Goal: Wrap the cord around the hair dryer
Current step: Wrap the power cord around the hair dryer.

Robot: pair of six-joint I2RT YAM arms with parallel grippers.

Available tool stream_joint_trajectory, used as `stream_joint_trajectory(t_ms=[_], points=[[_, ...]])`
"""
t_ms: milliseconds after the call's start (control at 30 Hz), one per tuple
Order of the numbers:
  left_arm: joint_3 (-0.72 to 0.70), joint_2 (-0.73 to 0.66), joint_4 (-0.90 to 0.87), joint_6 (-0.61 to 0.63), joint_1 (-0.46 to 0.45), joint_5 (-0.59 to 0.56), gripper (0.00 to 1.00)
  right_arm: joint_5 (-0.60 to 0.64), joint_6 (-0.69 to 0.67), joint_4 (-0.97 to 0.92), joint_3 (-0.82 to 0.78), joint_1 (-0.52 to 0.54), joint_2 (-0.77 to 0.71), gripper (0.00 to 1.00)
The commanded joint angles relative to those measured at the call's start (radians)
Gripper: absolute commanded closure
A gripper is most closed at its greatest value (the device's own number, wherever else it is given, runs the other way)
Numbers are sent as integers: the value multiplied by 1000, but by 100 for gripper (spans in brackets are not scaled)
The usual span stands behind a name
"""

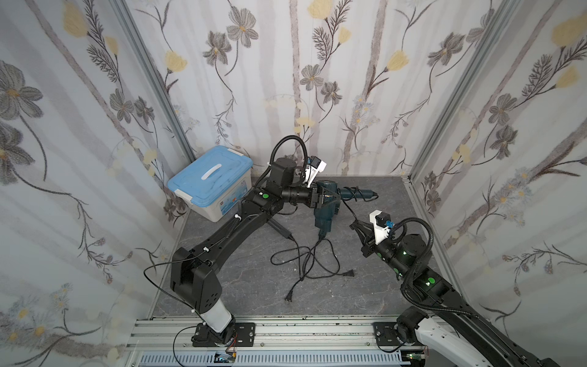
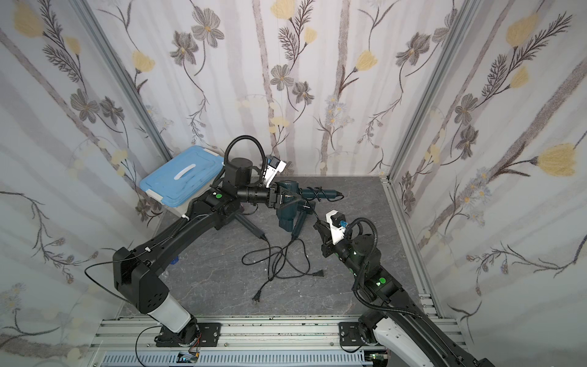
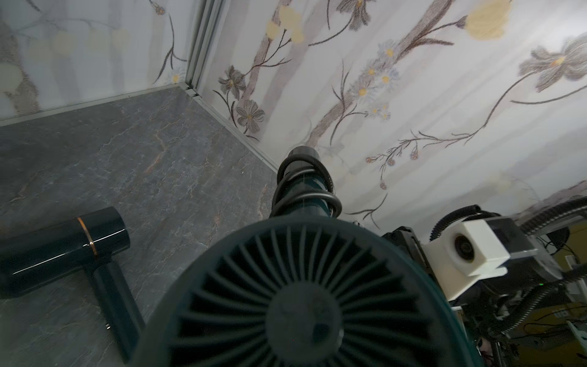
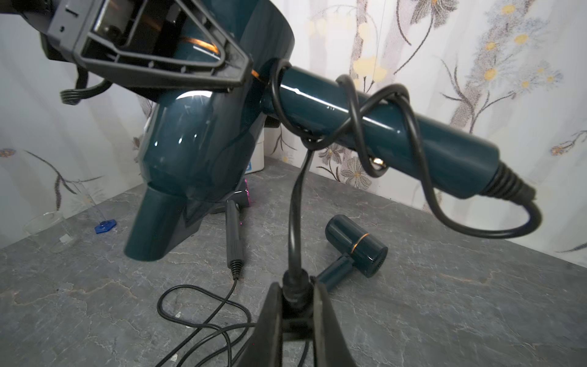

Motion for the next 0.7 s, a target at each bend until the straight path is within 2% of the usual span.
stream_joint_trajectory(t_ms=[0,167,333,467,667], points=[[44,27,-149,141,-26,-80,100,87,-58,-136,76,-3,48,100],[66,64,-258,214,-60,-150,100,192,-114,-199,182,-4,123,100],[71,93,-317,254,-82,-160,100,273,-172,-247,245,-23,168,100],[91,113,-365,288,-108,-139,100,272,-204,-272,283,-61,208,100],[155,168,-495,370,-145,-91,100,191,-255,-290,318,-134,285,100]])
